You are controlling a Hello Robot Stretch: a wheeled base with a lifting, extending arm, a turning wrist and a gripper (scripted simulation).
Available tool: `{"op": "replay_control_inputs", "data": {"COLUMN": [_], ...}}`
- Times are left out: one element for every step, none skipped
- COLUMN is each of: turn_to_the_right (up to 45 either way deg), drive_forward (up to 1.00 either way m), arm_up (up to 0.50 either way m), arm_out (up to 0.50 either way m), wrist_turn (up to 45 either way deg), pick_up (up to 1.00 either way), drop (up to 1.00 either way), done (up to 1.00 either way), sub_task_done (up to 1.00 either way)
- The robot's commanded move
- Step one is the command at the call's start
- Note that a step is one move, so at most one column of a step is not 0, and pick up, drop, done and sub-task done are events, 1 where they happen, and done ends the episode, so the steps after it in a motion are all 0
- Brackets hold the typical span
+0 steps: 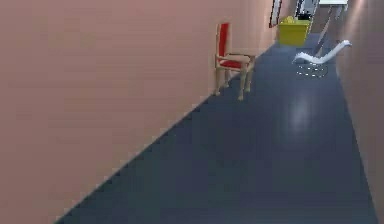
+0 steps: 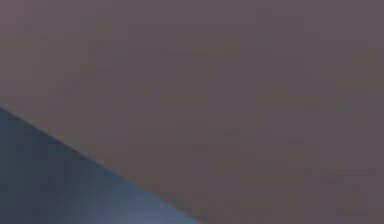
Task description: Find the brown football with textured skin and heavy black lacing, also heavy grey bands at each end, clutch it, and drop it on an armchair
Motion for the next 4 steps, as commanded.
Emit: {"op": "replay_control_inputs", "data": {"turn_to_the_right": [-45.0,-45.0,-45.0,-18.0], "drive_forward": [0.0,0.0,0.0,0.0], "arm_up": [0.0,0.0,0.0,0.0], "arm_out": [0.0,0.0,0.0,0.0], "wrist_turn": [0.0,0.0,0.0,0.0], "pick_up": [0.0,0.0,0.0,0.0], "drop": [0.0,0.0,0.0,0.0], "done": [0.0,0.0,0.0,0.0], "sub_task_done": [0.0,0.0,0.0,0.0]}}
